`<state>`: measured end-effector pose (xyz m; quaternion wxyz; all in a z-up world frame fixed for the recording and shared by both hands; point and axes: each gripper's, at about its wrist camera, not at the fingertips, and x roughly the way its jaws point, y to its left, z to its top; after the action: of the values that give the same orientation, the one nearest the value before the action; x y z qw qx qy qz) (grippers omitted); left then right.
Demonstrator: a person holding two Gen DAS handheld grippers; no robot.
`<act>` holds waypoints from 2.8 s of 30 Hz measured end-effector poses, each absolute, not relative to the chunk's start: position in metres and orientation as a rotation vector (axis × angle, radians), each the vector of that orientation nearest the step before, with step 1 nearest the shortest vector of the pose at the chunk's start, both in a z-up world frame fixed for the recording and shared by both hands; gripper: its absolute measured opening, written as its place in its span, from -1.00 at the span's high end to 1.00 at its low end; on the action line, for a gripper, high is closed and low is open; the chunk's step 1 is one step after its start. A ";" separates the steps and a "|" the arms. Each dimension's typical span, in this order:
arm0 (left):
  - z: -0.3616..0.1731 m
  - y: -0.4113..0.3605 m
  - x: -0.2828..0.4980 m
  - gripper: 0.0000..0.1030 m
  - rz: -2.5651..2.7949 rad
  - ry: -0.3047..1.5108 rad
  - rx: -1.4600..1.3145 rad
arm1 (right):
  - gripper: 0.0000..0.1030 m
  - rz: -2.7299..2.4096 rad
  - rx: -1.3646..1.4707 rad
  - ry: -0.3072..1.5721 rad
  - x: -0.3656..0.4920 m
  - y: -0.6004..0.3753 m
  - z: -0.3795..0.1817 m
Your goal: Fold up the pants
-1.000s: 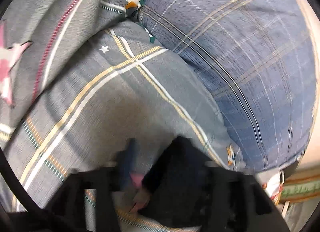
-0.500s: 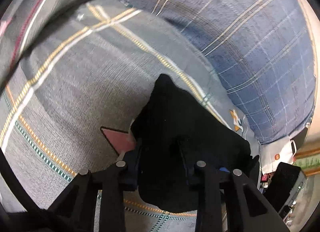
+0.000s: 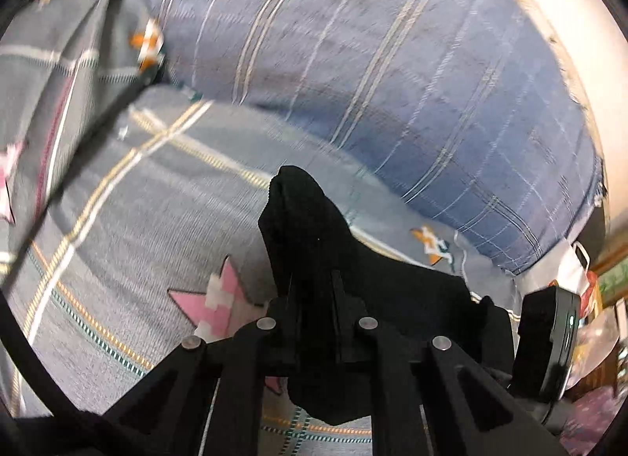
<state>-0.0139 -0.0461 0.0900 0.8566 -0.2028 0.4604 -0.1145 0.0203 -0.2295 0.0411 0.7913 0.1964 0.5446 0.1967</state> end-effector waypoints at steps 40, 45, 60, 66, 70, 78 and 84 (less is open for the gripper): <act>0.106 -0.341 -0.087 0.20 -0.842 1.042 0.184 | 0.67 0.129 0.677 1.198 0.001 -0.472 0.086; 0.119 -0.272 -0.090 -0.18 -0.845 1.000 0.056 | 0.66 0.074 0.823 1.183 -0.008 -0.498 0.078; 0.084 -0.203 -0.058 -0.32 -0.699 1.026 -0.061 | 0.32 0.112 0.509 1.059 -0.001 -0.414 0.106; 0.080 -0.209 -0.064 -0.31 -0.705 1.024 -0.044 | 0.32 0.025 0.318 1.040 0.006 -0.397 0.112; 0.077 -0.209 -0.066 -0.31 -0.701 1.028 -0.030 | 0.85 -0.020 0.355 1.115 0.008 -0.409 0.090; 0.074 -0.211 -0.063 -0.31 -0.703 1.048 -0.041 | 0.92 -0.057 0.457 1.198 -0.015 -0.437 0.081; 0.075 -0.207 -0.062 -0.31 -0.706 1.058 -0.063 | 0.92 -0.057 0.475 1.187 -0.015 -0.441 0.086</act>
<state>-0.0617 -0.2070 0.0751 0.8039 -0.0295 0.4942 -0.3295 -0.0151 -0.4407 0.0858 0.8022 0.2218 0.5537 -0.0264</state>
